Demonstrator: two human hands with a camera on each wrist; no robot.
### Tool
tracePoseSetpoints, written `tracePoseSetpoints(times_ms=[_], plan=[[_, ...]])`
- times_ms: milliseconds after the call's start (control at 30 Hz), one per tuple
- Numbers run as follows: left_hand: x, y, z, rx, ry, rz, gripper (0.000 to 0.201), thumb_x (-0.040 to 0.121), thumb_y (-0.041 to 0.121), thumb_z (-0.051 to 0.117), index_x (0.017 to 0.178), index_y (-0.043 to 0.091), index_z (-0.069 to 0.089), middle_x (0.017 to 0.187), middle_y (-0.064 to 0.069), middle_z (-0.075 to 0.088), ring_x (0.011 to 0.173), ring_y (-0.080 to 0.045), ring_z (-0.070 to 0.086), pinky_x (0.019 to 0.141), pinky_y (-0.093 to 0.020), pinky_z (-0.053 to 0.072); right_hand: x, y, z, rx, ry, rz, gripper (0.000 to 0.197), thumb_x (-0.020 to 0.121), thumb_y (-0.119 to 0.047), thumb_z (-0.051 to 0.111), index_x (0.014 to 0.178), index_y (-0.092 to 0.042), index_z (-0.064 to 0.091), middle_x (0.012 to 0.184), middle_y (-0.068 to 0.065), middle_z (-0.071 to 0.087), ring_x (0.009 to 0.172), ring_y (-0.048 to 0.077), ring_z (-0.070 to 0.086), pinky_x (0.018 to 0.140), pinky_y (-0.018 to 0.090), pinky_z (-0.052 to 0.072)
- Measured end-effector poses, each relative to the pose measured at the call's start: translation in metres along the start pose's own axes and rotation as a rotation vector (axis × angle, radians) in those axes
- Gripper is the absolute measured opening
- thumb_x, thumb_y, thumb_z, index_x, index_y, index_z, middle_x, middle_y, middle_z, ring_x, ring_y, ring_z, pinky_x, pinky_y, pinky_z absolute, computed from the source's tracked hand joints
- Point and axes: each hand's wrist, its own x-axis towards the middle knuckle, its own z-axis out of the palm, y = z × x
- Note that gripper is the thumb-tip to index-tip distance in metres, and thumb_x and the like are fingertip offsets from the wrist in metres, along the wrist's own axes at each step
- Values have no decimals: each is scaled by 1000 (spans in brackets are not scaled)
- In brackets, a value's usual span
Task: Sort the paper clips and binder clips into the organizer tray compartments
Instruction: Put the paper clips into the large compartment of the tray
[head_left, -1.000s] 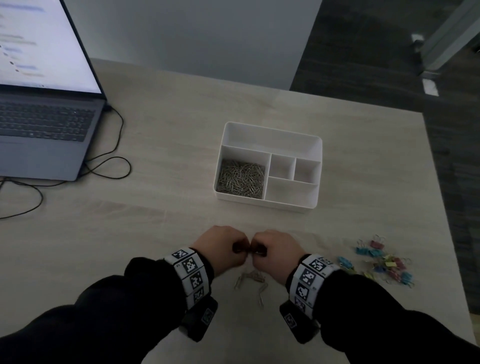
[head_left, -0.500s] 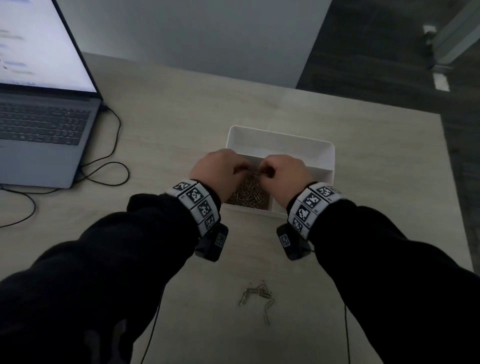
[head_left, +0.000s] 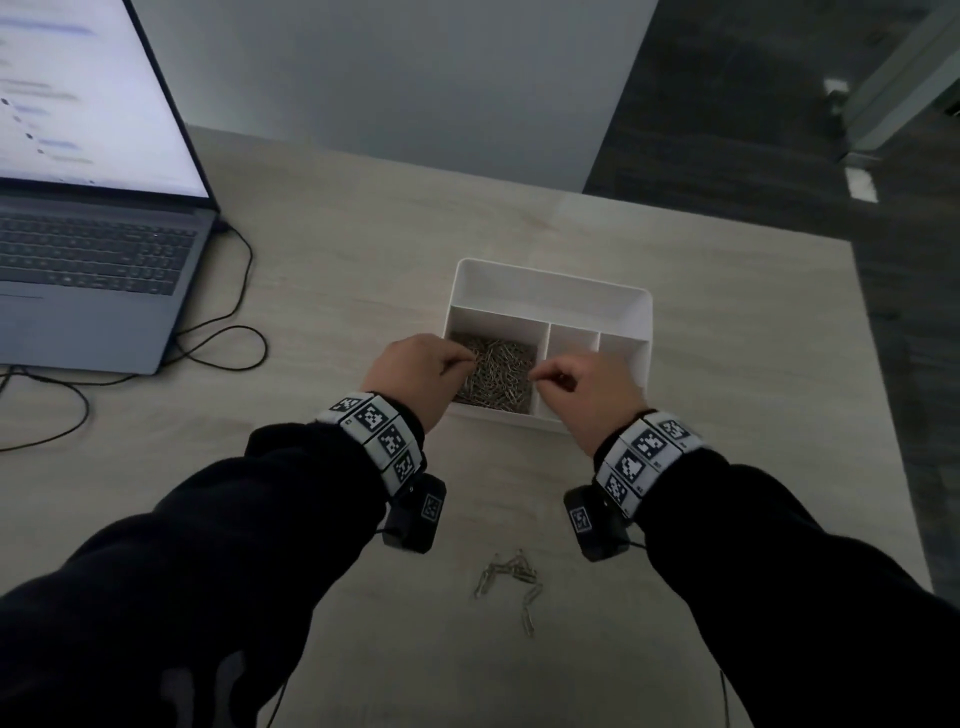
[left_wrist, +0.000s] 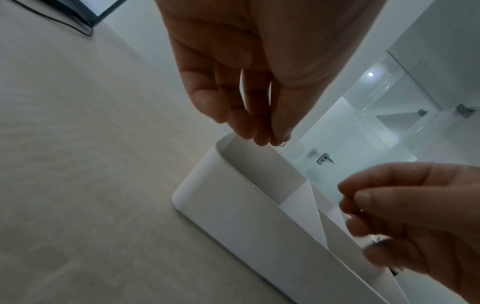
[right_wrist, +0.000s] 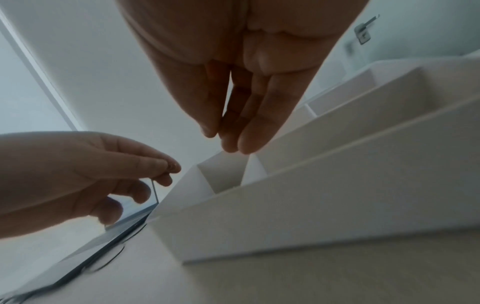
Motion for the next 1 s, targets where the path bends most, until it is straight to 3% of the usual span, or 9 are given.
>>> tracePoseSetpoints(times_ms=[133,233,300,400,500,600,700,833,1000], plan=[[-19,-1,6,-46,15,-51,19,90,28,60,103,24,75,102,2,73,90,-16,64,79,-19,41,-49,10,12,-15,-76,-12,11,85,-16,66,92,-18,74,85,-3,69,73,8,59,76,24,48],[-22,1,9,-184,54,-129,17,85,27,66,100,26,74,91,4,75,82,-12,67,83,-25,52,-80,23,23,-2,-137,41,10,83,-16,67,90,-18,74,83,-3,69,64,-1,54,71,15,42],[-20,5,10,-252,75,-153,17,85,29,65,100,28,73,84,7,74,77,-10,69,77,-34,59,-96,28,27,-20,-178,83,10,84,-20,67,91,-21,73,88,-4,68,68,2,55,74,16,42],[-20,9,9,-246,72,-148,22,90,31,57,107,31,70,90,4,73,78,-15,69,74,-38,60,-112,31,30,-39,-231,117,13,85,-23,65,94,-19,73,89,-4,67,77,7,56,78,19,43],[-33,7,12,-185,32,-145,22,91,28,55,108,29,70,86,5,68,79,-21,66,77,-31,56,-124,36,32,-53,-239,147,13,84,-23,66,94,-18,72,90,-4,67,78,9,57,81,24,47],[-57,1,16,-82,21,-143,14,87,28,62,95,28,73,76,10,62,73,-12,59,72,-21,43,-137,42,35,-83,-276,191,15,83,-27,65,97,-22,71,96,-5,67,82,10,61,82,25,49],[-87,-10,29,-33,-118,-153,9,81,28,70,89,28,73,76,14,64,72,-8,59,75,-20,46,-148,44,41,-146,-383,202,29,82,-30,67,109,-23,66,104,-4,60,93,13,60,87,25,48],[-123,-23,51,70,-335,-145,19,74,31,74,92,26,72,86,8,71,82,-11,65,79,-20,49,-158,47,54,-257,-490,150,54,76,-40,72,124,-25,53,116,-1,46,107,17,51,96,30,43],[-153,-22,75,182,-415,-77,36,71,43,74,103,27,66,97,4,65,92,-17,60,83,-26,48,-167,47,71,-301,-462,95,72,71,-45,71,134,-25,43,122,2,38,106,23,52,95,33,45]])
